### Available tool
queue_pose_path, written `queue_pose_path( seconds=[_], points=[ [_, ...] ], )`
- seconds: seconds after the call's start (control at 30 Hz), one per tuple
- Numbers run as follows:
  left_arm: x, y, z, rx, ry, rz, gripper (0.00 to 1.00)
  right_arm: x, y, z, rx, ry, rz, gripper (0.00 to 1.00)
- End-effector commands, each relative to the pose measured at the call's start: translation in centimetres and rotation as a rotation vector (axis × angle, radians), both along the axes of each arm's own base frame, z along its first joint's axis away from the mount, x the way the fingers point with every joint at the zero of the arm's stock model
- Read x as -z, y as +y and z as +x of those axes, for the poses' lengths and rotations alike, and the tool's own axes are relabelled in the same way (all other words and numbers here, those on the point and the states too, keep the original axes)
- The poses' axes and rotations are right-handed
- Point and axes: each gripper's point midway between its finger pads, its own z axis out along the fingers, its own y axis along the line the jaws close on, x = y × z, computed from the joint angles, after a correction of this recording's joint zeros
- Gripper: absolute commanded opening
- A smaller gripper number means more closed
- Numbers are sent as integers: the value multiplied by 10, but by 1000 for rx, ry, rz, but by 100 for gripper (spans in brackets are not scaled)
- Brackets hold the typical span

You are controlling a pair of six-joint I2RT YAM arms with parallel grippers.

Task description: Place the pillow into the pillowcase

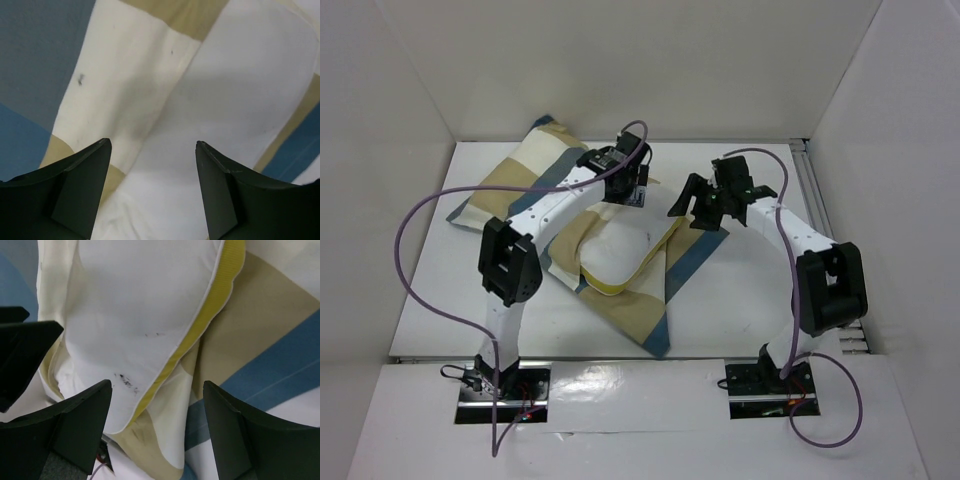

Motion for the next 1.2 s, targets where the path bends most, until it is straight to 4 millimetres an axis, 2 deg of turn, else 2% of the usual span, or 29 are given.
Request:
queue_pose_path(
  seconds=[0.0,0.03,0.17,0.23,0.3,0.33,0.4,0.43,0.47,0.5,0.53,0.57,0.6,0.63,0.67,0.7,0.73,0.8,0.83,0.9,0.93,0.97,1.03,1.07,1.1,1.13,1.17],
  points=[
    [-7,14,24,-41,-75,129,81,-4,19,9,-31,-21,107,81],
    [8,17,26,-44,-54,175,81,1,22,7,-38,-5,125,81],
    [33,22,29,-37,-21,240,80,7,27,9,-35,5,159,82],
    [38,22,32,-33,-19,259,80,9,31,7,-36,12,167,82],
    [43,24,35,-23,-16,286,76,13,37,9,-40,12,174,82],
    [46,23,36,-22,-14,288,66,13,41,7,-52,13,174,82],
    [44,20,37,-18,-16,275,48,28,46,6,-57,39,159,82],
    [40,16,39,-20,-22,251,33,34,52,3,-64,51,163,81],
    [40,16,39,-20,-22,251,7,42,58,2,-78,61,160,81],
    [39,11,37,-13,-10,224,0,44,60,6,-71,55,170,79],
    [32,9,35,-15,-17,197,0,47,66,4,-79,61,174,78],
    [18,6,32,-6,-26,168,0,43,69,12,-81,42,180,77],
    [10,-3,27,28,-16,110,0,51,79,12,-93,46,168,75],
    [4,-7,23,45,-12,80,0,53,79,17,-84,43,159,72],
    [-13,-8,16,62,-24,40,0,57,86,22,-98,27,151,62],
    [-20,-18,8,100,-13,-17,0,56,89,30,-101,0,160,50],
    [-29,-22,4,120,-18,-53,0,55,93,32,-116,-6,177,34],
    [-44,-29,-6,170,-21,-115,0,42,101,39,-143,-40,210,0],
    [-63,-38,-17,217,-25,-185,0,27,104,43,-154,-82,230,0],
    [-86,-50,-26,266,-37,-271,0,-1,111,43,-177,-144,258,0],
    [-99,-58,-34,310,-35,-326,0,-35,113,45,-193,-215,288,0],
    [-122,-64,-37,317,-63,-387,0,-53,113,46,-201,-259,295,0],
    [-153,-78,-48,383,-75,-490,0,-102,122,33,-251,-330,336,0],
    [-167,-83,-52,392,-80,-536,0,-117,121,31,-253,-353,344,0],
    [-191,-88,-56,416,-112,-586,0,-136,126,25,-276,-393,350,0],
    [-201,-91,-60,428,-113,-621,0,-157,131,13,-298,-423,365,0],
    [-205,-99,-66,444,-77,-673,0,-162,132,7,-305,-426,357,0]
  ],
)
